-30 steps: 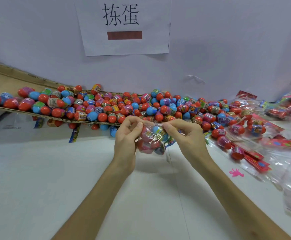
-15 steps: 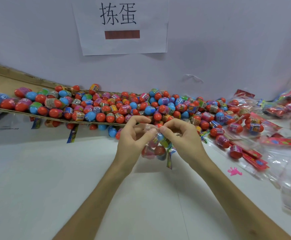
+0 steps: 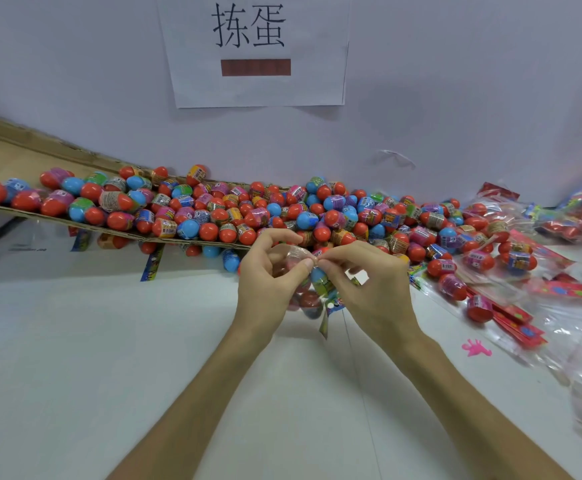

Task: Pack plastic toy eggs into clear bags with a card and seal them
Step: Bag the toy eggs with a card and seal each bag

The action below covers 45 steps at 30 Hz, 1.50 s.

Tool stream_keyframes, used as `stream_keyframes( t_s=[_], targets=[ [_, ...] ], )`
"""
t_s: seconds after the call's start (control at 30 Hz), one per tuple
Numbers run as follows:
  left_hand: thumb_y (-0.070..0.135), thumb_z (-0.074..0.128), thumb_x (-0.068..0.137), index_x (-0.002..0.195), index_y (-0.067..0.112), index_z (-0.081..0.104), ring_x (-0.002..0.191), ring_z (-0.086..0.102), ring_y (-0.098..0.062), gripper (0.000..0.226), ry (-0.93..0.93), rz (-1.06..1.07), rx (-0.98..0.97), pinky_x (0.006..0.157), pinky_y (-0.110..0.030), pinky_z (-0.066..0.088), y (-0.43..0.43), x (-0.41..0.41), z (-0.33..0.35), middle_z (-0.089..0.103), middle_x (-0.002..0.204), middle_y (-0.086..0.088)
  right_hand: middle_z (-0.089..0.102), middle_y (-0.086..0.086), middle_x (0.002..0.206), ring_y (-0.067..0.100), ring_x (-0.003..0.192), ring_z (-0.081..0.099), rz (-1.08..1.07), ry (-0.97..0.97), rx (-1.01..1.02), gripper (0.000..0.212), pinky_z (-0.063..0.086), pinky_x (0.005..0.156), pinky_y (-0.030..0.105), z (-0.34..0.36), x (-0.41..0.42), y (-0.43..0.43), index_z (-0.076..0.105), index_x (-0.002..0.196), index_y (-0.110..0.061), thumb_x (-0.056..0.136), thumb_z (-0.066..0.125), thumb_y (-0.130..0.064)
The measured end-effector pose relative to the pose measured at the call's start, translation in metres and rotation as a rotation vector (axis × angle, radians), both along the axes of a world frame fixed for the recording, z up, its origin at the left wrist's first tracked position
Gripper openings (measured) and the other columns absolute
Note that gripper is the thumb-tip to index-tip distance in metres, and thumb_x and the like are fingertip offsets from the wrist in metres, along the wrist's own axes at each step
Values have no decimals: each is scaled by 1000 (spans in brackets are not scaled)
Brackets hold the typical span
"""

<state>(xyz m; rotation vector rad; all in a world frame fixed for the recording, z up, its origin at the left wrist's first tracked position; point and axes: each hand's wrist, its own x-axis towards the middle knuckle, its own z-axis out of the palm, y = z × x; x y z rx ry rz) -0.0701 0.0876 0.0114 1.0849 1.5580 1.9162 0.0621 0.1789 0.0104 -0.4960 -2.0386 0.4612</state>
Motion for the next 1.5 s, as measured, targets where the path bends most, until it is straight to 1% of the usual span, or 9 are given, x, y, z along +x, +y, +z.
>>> stream_keyframes(
  t_s=[0.2,0.33,0.5,0.63,0.73,0.93,1.13,1.33,1.5],
  targets=[
    [4,77,89,111,26,61,93,76,-19,35,24,26,11,67,-26,61,1,0,-3,76,105,-7,72,-7,86,4,84,64,34,-38,-71,6,51,71,10,1,-1,2,78,94,-14,89,77,-11],
    [1,77,88,107,27,62,89,75,-19,36,55,24,34,70,-26,61,2,1,-5,76,101,-4,64,-8,83,7,80,59,65,-129,-126,10,48,67,16,0,-2,0,66,90,-17,96,68,-8],
    [5,76,91,108,28,65,90,74,-19,31,125,-12,7,70,-28,62,1,0,-7,74,98,4,59,-7,86,10,80,54,79,-201,-47,13,45,64,23,0,1,-1,57,91,-17,99,57,-6],
    [15,72,94,106,27,70,89,73,-15,17,190,-98,-44,56,-27,60,-3,-7,-6,72,92,8,58,-6,90,14,80,54,111,-250,-4,11,48,65,32,4,3,-3,59,94,-16,99,51,-11],
    [24,70,88,98,24,73,91,70,-16,10,333,-83,-54,65,-28,61,-4,-14,-4,71,91,10,57,-3,90,19,79,52,129,-310,40,12,46,66,43,7,4,-3,58,93,-15,99,48,-12],
    [15,68,83,96,26,73,95,69,-14,17,467,-109,-38,77,-26,58,-6,-21,-1,73,96,14,56,-3,89,19,78,51,177,-346,42,11,46,63,43,7,5,-5,57,93,-15,97,47,-13],
    [19,66,87,86,23,66,78,65,-14,4,367,-156,-52,69,-36,58,-5,-22,1,66,78,10,55,-6,91,17,75,52,167,-316,59,9,47,60,42,8,4,-4,59,92,-17,96,51,-17],
    [-3,64,91,92,22,70,85,68,-17,26,301,-176,-63,74,-28,57,-4,-23,1,72,85,3,53,-7,89,18,74,51,159,-282,42,8,47,60,43,10,5,-6,57,89,-16,95,54,-14],
    [19,63,88,89,17,76,86,68,-17,13,370,-199,-72,74,-28,57,-6,-25,1,73,84,7,51,-8,87,16,74,50,178,-267,-12,9,46,61,42,10,5,-4,57,87,-18,94,55,-13]
  ],
)
